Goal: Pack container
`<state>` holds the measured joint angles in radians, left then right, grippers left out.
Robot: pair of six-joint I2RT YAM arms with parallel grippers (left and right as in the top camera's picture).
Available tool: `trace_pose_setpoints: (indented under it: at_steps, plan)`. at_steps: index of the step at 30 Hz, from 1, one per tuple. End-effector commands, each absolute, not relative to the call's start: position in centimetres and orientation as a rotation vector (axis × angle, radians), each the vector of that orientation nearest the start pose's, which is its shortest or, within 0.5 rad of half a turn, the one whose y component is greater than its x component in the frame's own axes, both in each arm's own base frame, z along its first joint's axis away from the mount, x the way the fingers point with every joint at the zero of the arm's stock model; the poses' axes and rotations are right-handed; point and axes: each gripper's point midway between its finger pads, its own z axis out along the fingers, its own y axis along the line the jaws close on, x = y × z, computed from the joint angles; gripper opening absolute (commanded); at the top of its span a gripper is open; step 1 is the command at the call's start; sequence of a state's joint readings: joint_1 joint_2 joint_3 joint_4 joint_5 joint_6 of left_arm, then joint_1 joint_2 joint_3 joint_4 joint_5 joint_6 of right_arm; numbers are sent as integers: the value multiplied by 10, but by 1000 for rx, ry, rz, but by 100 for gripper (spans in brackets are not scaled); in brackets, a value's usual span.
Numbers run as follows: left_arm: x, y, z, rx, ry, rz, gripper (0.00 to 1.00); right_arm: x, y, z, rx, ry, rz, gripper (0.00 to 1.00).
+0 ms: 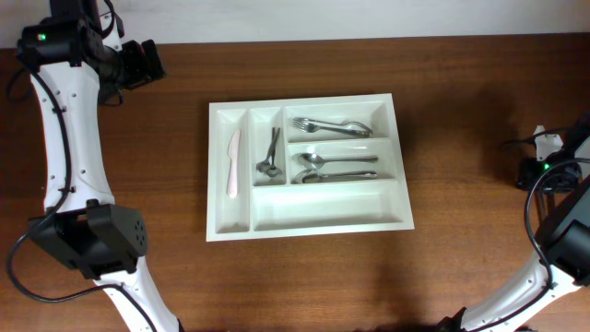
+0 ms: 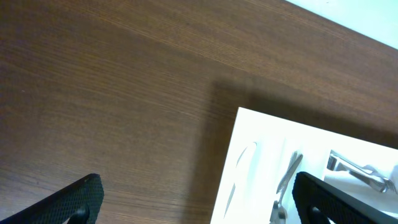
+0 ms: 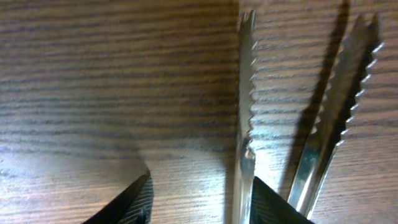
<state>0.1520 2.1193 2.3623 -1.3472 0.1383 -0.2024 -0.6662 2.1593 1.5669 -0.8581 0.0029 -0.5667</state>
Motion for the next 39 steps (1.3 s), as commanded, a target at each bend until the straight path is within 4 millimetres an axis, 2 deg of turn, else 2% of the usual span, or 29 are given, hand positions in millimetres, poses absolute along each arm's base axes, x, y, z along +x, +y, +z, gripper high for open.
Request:
trace_pose_setpoints:
  at_steps: [1,6,12,16,21,23,26,30,32,35,39]
  plan:
    - [489,52,244,-419,2622,-192,99,340,-268,-3,194,3033,-94,45]
    - [489,52,244,-420,2622,-192,99,342,-268,-2,240,3017,-89,27]
    - [489,52,244,-420,2622,-192,99,347,-265,-2,269,2992,-59,17]
    - [489,52,244,-419,2622,-192,99,351,-262,-2,274,2978,-33,4]
    - [489,52,244,-420,2622,-192,99,358,-256,1,251,2968,-14,4]
    - [489,52,244,-420,2622,-192,99,365,-253,7,229,2955,-15,4]
    - [489,52,244,-420,2622,-192,99,388,-246,32,175,2900,3,4]
    - [489,52,244,-419,2622,-192,99,424,-229,76,66,2838,-15,4]
    - [489,52,244,-419,2622,-192,99,440,-210,94,-24,2797,38,4]
    - [489,52,244,-420,2622,-192,99,464,-170,125,-194,2742,82,4]
    - [489,52,244,-420,2622,-192,99,480,-121,151,-431,2702,73,4]
